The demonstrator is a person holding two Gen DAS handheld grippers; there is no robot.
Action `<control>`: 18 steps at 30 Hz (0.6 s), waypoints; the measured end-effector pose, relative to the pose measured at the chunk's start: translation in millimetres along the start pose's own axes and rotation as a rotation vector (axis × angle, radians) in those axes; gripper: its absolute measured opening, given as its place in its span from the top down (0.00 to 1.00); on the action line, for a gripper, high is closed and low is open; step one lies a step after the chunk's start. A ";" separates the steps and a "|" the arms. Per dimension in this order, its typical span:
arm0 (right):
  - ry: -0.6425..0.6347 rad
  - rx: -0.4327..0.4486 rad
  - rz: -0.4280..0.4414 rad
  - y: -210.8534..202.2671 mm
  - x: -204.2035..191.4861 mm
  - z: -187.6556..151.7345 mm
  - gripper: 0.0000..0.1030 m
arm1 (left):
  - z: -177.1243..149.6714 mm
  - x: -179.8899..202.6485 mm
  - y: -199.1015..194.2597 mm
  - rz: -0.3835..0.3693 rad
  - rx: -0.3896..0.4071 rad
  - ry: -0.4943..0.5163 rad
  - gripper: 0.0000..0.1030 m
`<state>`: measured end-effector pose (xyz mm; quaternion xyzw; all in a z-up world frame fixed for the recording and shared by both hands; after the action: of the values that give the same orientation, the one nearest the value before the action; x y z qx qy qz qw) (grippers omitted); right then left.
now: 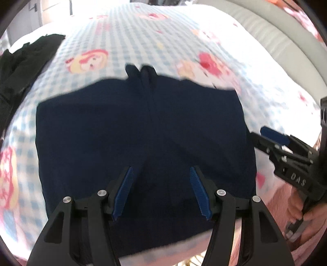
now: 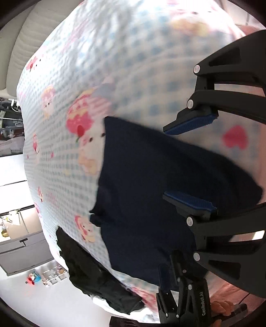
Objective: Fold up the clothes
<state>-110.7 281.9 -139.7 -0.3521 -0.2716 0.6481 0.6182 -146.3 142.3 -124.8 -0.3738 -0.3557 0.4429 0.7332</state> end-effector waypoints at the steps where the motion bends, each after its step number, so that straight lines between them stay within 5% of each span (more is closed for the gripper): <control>1: -0.004 -0.001 0.003 9.3 -0.4 10.1 0.43 | 7.2 -1.7 2.1 0.008 0.007 0.000 0.44; 12: -0.025 -0.046 -0.034 51.3 30.8 49.2 0.43 | 46.9 -23.5 41.6 0.014 0.029 0.033 0.51; 18: -0.054 -0.008 0.026 54.8 18.8 74.9 0.43 | 69.6 -36.1 45.0 0.056 0.094 -0.021 0.57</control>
<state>-203.2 302.0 -139.8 -0.3407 -0.2863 0.6640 0.6009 -235.7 140.2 -138.0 -0.3440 -0.3314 0.4832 0.7337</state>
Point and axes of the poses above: each gripper's, at about its wrist camera, not at the fingertips, and y roughly the way its jaws point, x to its right, z to its top, the point moved 6 cm from there along y, roughly the way its jaws point, and after that the axes turned 3 degrees about x, right-handed, at the moved point
